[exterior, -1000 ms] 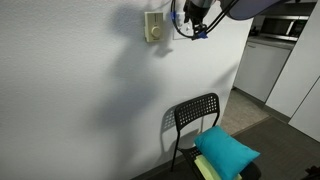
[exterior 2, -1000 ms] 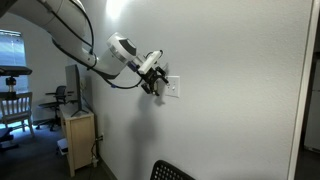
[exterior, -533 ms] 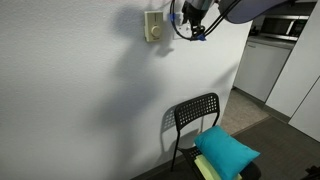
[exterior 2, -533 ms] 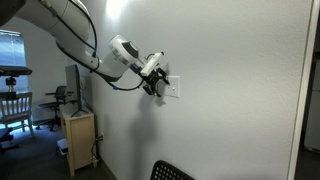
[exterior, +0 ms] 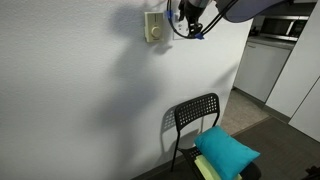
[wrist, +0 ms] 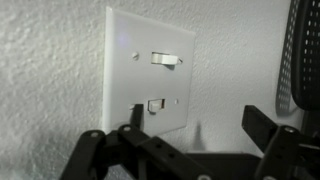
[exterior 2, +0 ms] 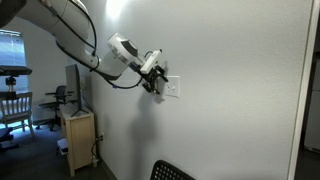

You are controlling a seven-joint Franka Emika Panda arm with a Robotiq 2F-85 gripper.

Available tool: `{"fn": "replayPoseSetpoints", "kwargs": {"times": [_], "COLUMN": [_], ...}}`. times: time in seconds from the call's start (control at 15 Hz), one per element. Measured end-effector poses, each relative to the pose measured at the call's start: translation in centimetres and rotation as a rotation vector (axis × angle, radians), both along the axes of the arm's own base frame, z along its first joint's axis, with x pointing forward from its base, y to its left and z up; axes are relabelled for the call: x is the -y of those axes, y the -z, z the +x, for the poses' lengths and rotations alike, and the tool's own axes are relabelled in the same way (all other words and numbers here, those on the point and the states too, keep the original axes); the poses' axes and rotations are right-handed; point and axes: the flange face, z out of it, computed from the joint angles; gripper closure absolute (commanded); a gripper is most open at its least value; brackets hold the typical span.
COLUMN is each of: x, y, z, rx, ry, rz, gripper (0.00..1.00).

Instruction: Flip the light switch to the left off

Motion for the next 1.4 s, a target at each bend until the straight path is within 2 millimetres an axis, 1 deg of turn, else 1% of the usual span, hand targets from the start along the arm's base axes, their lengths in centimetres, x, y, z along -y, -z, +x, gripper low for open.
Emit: {"fn": "replayPoseSetpoints", "kwargs": {"times": [0.27, 0.67, 0.87, 1.4], "x": [0.0, 0.1, 0.3, 0.5], "y": [1.1, 1.1, 2.0, 1.4], "z": [0.6, 0.8, 1.1, 1.3], "rx": [-0.015, -0.026, -0.079, -0.107], "ry": [0.003, 0.011, 0.021, 0.035], "rz": [0.003, 0.020, 0.044, 0.070], "gripper": [0.00, 0.00, 0.00, 0.00]}}
